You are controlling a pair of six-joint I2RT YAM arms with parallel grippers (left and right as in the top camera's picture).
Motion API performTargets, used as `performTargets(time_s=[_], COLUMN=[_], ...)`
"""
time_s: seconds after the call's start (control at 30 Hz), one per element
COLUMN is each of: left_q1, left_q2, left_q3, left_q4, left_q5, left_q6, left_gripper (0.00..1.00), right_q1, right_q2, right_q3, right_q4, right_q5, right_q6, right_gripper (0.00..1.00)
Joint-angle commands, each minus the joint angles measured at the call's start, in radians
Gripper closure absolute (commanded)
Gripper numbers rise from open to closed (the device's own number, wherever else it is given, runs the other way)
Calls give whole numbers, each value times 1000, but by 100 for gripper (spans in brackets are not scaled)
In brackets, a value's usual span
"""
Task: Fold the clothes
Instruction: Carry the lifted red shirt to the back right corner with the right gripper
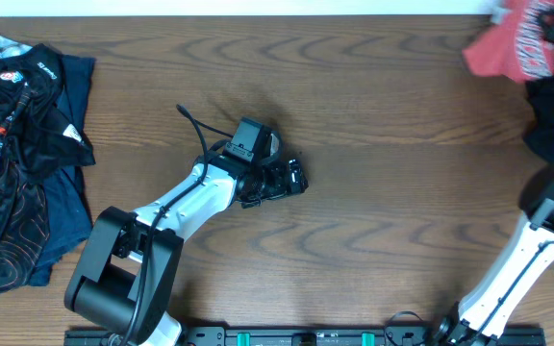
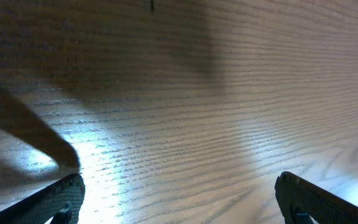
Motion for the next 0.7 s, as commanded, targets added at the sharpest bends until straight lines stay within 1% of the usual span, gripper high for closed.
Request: performTargets(time_s=[0.0,0.1,0.23,0.43,0.67], left_q1=[-3,-3,-3,-3,-3], left_q2=[1,1,1,1,1], left_q3=[0,0,0,0,0], left_q4=[2,2,2,2,2], left_q5=[14,14,34,40,40], left_q6=[-10,-10,-9,-10,-10], left_gripper=[1,1,1,1,1], right_q1=[94,122,115,47,-61], right_q2=[-3,-3,-3,3,39], right_q3=[26,26,26,26,25], right_q4=[29,41,37,13,-65], right_q5=[-58,-21,3,6,9], right_q6=[-13,-6,-7,-6,-7], right_gripper=[99,99,99,99,99])
